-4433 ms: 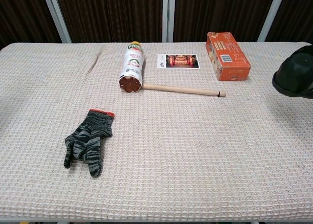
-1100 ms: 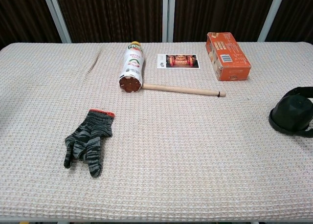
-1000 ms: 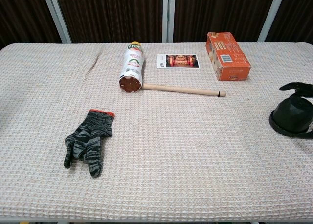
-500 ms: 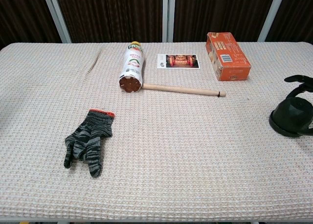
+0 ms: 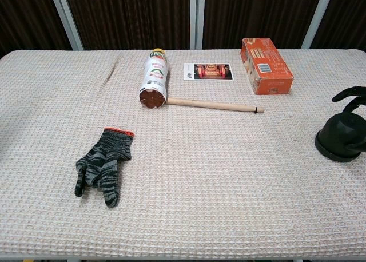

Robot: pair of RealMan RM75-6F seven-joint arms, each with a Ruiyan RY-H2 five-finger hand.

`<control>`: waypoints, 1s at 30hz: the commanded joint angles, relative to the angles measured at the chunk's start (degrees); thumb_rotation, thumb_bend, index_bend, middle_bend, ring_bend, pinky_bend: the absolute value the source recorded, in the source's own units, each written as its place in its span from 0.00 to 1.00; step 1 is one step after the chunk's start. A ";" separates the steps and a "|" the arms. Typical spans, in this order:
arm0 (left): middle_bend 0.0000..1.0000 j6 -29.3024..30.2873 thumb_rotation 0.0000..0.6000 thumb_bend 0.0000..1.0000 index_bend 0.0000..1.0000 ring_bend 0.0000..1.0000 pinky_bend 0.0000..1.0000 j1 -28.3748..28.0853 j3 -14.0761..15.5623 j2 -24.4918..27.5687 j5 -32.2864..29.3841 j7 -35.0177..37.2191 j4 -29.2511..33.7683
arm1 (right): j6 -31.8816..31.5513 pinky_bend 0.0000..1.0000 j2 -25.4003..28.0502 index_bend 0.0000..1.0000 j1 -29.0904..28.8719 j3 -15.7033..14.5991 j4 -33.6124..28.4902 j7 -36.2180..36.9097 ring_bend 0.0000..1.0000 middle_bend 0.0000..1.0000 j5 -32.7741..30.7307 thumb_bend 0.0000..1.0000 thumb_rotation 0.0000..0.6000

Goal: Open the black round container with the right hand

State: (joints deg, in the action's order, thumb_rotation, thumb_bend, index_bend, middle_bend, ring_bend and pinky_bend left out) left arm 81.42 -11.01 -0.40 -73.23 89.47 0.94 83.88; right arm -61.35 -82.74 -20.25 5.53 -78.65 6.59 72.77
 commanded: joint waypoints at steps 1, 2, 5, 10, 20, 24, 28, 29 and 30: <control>0.11 0.12 1.00 0.13 0.14 0.00 0.17 0.05 0.01 0.09 0.05 -0.13 0.11 | -0.85 0.00 0.40 0.21 0.35 0.19 -0.67 0.42 0.01 0.41 0.54 0.07 1.00; 0.11 0.16 1.00 0.13 0.14 0.00 0.17 0.07 0.00 0.13 0.05 -0.17 0.18 | -1.19 0.00 0.59 0.21 0.48 0.25 -0.93 0.63 0.01 0.41 0.75 0.07 1.00; 0.11 0.22 1.00 0.13 0.14 0.00 0.17 0.10 -0.01 0.24 0.04 -0.26 0.35 | -2.51 0.00 1.46 0.21 1.04 0.47 -1.96 1.73 0.01 0.41 1.51 0.07 1.00; 0.11 0.27 1.00 0.13 0.14 0.00 0.17 0.08 -0.04 0.26 0.09 -0.33 0.40 | -4.90 0.00 3.29 0.21 2.37 1.50 -2.28 3.93 0.02 0.42 1.41 0.07 1.00; 0.11 -0.07 1.00 0.13 0.14 0.00 0.17 -0.14 -0.08 0.56 0.06 -0.89 1.10 | -3.71 0.00 4.25 0.21 3.24 2.78 3.62 7.11 0.02 0.41 -1.07 0.08 1.00; 0.11 -0.29 1.00 0.13 0.14 0.00 0.17 -0.26 -0.15 0.66 -0.07 -1.45 1.47 | -2.31 0.00 3.97 0.21 3.24 2.05 6.06 7.24 0.02 0.37 -0.85 0.06 1.00; 0.11 -0.27 1.00 0.13 0.14 0.00 0.17 -0.27 -0.17 0.69 -0.07 -1.60 1.71 | -1.93 0.00 3.64 0.17 3.45 2.13 7.52 8.52 0.00 0.27 -0.85 0.04 1.00; 0.11 -0.28 1.00 0.13 0.14 0.00 0.17 -0.28 -0.17 0.71 -0.09 -1.67 1.74 | -1.64 0.00 3.79 0.14 3.46 2.05 7.67 8.76 0.00 0.23 -0.79 0.02 1.00; 0.11 -0.27 1.00 0.13 0.14 0.00 0.17 -0.28 -0.19 0.71 -0.11 -1.73 1.78 | -1.32 0.00 4.02 0.11 3.45 1.94 7.74 8.96 0.00 0.19 -0.68 0.01 1.00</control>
State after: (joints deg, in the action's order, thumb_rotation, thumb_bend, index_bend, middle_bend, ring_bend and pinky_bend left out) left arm 81.15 -11.29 -0.58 -72.52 89.36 -0.79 85.66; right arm -62.90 -78.87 -16.83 7.56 -71.06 15.37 72.00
